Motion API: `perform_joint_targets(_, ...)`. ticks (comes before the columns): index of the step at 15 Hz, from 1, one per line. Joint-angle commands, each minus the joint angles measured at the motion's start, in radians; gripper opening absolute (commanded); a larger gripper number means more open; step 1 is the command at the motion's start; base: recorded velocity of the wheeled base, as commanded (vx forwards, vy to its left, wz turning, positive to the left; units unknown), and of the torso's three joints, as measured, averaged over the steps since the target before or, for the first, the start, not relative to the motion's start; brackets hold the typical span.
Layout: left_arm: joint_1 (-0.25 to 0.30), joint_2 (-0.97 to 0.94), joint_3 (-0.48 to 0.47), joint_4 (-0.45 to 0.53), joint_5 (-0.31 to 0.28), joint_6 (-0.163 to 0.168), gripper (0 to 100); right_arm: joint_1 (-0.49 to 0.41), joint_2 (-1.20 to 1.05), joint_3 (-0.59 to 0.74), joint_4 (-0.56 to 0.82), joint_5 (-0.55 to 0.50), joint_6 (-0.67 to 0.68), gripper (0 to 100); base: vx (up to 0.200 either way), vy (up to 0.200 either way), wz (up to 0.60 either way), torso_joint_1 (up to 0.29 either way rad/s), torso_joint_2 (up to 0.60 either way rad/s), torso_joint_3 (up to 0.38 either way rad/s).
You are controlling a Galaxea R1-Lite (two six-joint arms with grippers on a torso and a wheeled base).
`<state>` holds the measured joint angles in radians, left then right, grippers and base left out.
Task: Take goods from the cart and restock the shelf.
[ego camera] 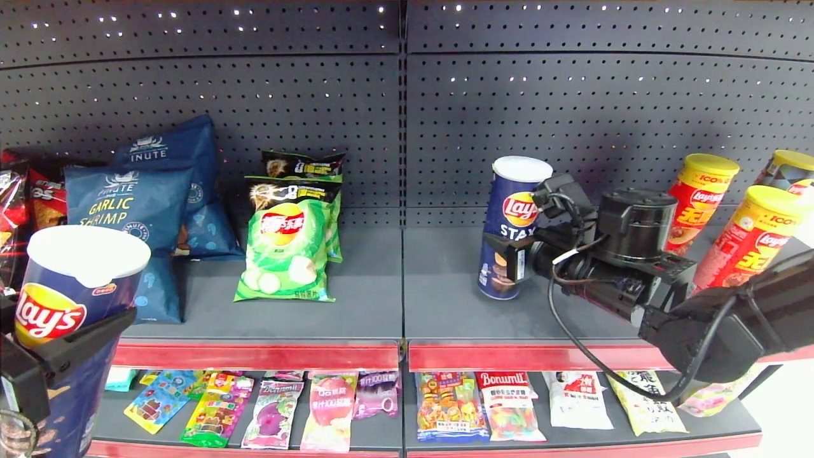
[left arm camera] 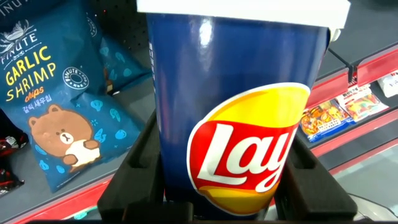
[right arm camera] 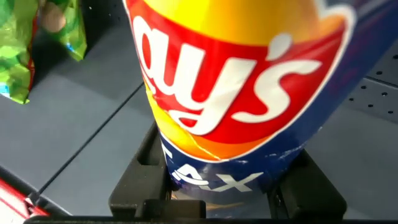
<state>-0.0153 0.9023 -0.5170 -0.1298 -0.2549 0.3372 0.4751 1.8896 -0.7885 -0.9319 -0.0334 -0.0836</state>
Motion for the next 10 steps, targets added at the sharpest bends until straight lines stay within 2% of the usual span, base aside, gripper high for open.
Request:
perform_joint_targets(1,0.000,-0.002,0.000,-0.001,-0.001,0.000,0,0.007,-0.004,0.017,-0.008,-0.008,0.001,0,0.000,0.000,0.00,0.000,0.00,0.000)
perform_joint_targets(10,0.000,-0.003,0.000,-0.001,-0.001,0.000,0,0.046,-0.029,0.109,-0.045,-0.040,0.002,0,0.000,0.000,0.00,0.000,0.00,0.000)
